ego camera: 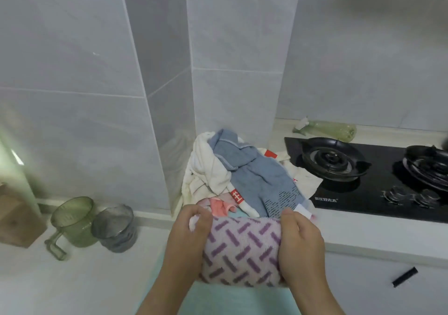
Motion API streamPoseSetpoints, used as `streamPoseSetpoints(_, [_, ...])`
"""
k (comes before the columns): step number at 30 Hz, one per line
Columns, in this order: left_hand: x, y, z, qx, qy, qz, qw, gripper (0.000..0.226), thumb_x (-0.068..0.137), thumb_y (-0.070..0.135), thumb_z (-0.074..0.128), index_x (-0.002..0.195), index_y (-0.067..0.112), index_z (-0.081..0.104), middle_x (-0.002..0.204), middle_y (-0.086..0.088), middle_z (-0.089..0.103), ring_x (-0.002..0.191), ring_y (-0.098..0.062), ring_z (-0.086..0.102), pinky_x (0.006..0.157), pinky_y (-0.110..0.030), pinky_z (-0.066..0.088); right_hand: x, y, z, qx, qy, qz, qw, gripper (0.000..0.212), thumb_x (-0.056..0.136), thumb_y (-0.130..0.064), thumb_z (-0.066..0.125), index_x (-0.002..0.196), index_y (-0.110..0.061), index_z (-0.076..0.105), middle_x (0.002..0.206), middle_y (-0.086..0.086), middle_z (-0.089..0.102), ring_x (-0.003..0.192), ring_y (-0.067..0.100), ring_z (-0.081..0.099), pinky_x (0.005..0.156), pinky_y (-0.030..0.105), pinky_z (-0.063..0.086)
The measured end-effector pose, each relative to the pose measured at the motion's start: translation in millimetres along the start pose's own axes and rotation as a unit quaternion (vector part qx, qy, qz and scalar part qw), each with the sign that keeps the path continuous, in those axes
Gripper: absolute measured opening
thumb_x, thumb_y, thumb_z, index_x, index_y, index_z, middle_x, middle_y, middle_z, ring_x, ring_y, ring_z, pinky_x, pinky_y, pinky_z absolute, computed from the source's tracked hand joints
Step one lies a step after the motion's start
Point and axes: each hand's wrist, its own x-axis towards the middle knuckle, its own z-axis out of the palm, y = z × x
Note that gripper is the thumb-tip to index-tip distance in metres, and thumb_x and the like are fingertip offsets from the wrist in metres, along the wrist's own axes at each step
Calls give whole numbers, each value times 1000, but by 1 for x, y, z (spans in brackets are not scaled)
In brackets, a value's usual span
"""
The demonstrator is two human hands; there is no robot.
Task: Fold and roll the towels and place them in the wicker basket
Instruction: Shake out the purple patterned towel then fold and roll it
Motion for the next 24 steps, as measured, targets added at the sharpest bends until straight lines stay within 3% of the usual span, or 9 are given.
streamPoseSetpoints(2, [-1,23,-3,-32,-6,-4,999,54,60,70,41,83,26,64,86,21,66,84,1,59,76,-29,44,2,-26,-9,-19,9,-4,1000,46,99,-26,47,57,-10,43,56,5,49,54,0,47,55,18,35])
streamPoseSetpoints(5, [-9,71,0,-83,-57,-16,995,44,65,63,46,88,35,70,94,15,71,90,-5,65,80,-32,51,8,-73,-35,-26,45,10,999,43,98,-28,47,57,-14,44,57,1,49,58,11,46,56,30,37])
streamPoseSetpoints(9, [-20,119,27,-75,-64,22,995,53,65,62,48,107,32,59,101,12,68,96,0,63,79,-27,50,21,-116,-73,-1,99,16,995,45,98,-30,45,56,-15,35,57,-2,40,58,16,39,56,33,32])
streamPoseSetpoints(12, [-21,146,52,-72,-66,40,994,55,63,65,44,107,33,54,104,13,64,94,2,60,80,-28,50,23,-129,-107,-3,76,-6,997,41,97,-38,46,63,-15,43,63,-5,48,63,13,47,60,30,37])
streamPoseSetpoints(15, [-23,171,83,-70,-83,47,993,63,61,68,43,112,32,54,108,11,62,101,-5,58,83,-32,49,24,-140,-158,-33,-11,6,999,20,84,-47,61,88,-29,53,85,-9,60,79,11,58,56,21,42])
streamPoseSetpoints(17, [-27,188,110,-79,-101,52,990,66,62,68,45,113,28,57,107,10,64,101,-7,59,83,-34,49,23,-144,-197,-11,-93,55,994,41,79,-34,73,109,-39,46,100,-11,58,80,7,62,49,21,49])
streamPoseSetpoints(20, [-42,215,154,-91,-150,58,983,53,69,62,52,105,24,62,101,4,68,96,-13,64,79,-37,53,21,-141,-256,5,-120,72,990,80,76,-17,79,128,-53,29,113,-14,52,85,5,65,61,24,58])
streamPoseSetpoints(22, [-56,230,185,-99,-191,59,975,48,71,60,54,101,23,63,97,3,69,93,-14,66,75,-35,55,22,-136,-296,7,-109,65,992,89,75,-16,80,132,-55,24,116,-12,52,88,9,66,64,25,58])
streamPoseSetpoints(24, [-71,243,215,-88,-252,70,961,58,64,67,56,103,25,63,96,3,71,91,-14,68,72,-33,55,24,-132,-338,2,-90,59,994,86,74,-17,80,130,-56,27,116,-9,54,87,10,67,61,23,56])
